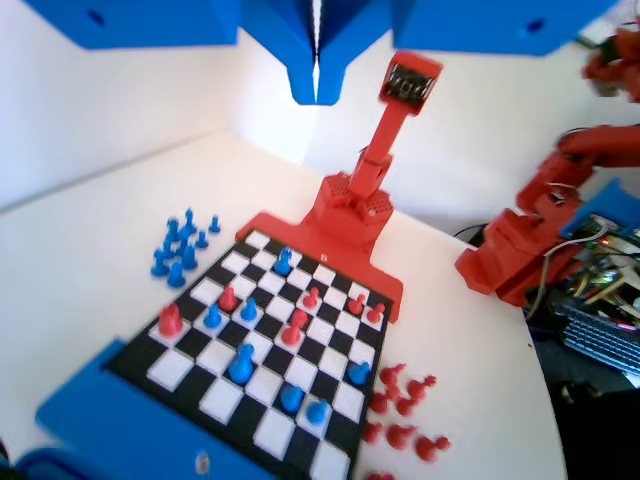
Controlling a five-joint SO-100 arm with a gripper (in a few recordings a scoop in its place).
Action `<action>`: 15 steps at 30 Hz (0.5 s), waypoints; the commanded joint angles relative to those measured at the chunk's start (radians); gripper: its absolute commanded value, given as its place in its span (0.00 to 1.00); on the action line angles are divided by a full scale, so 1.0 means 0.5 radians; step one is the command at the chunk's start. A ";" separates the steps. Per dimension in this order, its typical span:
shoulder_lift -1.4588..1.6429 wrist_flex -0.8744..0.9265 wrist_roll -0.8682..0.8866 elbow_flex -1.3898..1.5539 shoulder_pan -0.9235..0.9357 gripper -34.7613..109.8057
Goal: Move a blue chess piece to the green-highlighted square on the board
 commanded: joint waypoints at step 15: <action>-1.095 -0.175 -0.930 0.040 0.184 0.29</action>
